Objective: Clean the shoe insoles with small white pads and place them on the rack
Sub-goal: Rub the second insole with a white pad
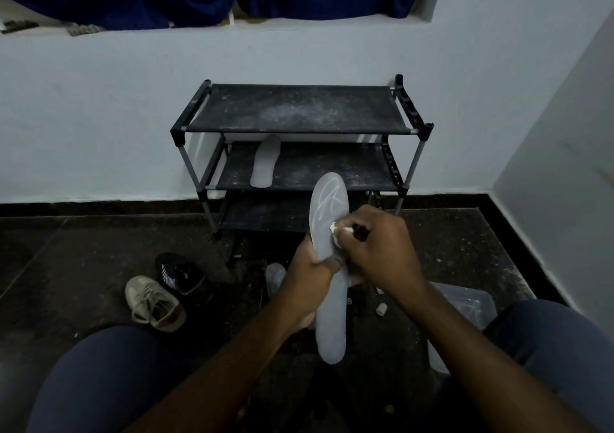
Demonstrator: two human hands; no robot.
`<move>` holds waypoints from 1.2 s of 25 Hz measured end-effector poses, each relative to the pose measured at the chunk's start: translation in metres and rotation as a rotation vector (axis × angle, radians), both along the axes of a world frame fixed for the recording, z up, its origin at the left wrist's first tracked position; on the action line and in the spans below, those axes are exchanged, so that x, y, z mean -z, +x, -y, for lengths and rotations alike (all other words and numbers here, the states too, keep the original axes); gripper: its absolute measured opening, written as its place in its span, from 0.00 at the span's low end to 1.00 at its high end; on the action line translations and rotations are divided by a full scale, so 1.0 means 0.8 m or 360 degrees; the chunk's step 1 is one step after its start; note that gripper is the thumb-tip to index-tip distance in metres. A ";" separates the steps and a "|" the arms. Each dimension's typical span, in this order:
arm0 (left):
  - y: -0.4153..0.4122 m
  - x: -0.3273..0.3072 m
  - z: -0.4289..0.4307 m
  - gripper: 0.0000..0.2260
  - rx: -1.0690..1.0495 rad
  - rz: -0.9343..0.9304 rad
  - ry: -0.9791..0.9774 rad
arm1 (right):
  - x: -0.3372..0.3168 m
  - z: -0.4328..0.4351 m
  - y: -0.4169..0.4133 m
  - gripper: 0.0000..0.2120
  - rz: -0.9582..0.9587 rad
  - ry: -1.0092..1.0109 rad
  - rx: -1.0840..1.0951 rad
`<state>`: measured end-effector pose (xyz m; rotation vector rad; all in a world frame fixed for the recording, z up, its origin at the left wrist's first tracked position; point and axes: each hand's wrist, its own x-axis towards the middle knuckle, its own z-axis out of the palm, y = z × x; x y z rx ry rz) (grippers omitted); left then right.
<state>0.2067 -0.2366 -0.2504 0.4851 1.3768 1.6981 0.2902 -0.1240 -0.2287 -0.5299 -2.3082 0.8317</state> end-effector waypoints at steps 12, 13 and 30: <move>-0.001 0.012 -0.001 0.24 0.0039 -0.0160 -0.0054 | -0.008 -0.001 0.000 0.05 -0.0141 -0.0042 0.0123; 0.003 0.011 0.000 0.24 0.0046 -0.0184 -0.0048 | -0.010 -0.002 -0.001 0.05 -0.0191 -0.0038 0.0138; 0.002 0.006 0.004 0.18 -0.0003 -0.0752 -0.0283 | -0.015 0.011 0.000 0.08 -0.0192 -0.0210 -0.0268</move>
